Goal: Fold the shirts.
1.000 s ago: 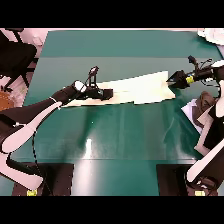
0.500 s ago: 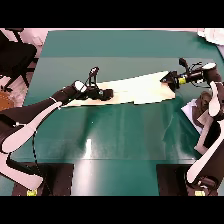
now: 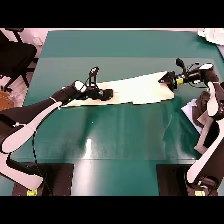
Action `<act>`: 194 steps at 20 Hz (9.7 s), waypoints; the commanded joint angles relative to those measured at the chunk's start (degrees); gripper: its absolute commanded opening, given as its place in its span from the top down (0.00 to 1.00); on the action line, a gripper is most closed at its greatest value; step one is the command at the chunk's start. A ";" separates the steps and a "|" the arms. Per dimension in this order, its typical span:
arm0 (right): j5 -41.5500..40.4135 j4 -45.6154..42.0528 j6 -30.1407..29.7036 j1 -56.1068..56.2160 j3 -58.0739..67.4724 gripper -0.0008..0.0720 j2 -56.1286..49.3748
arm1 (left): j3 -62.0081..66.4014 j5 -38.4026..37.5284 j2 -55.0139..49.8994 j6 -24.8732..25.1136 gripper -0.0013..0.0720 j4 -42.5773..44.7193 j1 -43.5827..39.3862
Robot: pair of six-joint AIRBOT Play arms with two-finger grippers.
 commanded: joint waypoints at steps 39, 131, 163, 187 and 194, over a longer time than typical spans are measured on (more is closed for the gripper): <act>-2.27 37.81 -4.70 18.67 3.04 0.96 20.04 | 2.89 8.57 -4.74 0.66 0.96 1.20 -10.34; -25.59 13.92 21.49 47.39 6.56 0.18 5.40 | -0.24 -22.51 25.14 9.55 0.96 11.08 31.82; -30.32 11.23 0.52 29.92 -27.78 0.06 17.27 | -0.24 -23.69 25.20 12.07 0.95 11.04 31.85; -29.38 11.17 5.40 31.39 -9.53 0.96 21.97 | -0.24 -28.22 25.20 12.04 0.96 7.15 31.85; -33.22 11.43 19.47 12.24 6.80 0.96 25.59 | -0.24 -31.80 25.20 12.04 0.96 1.14 31.85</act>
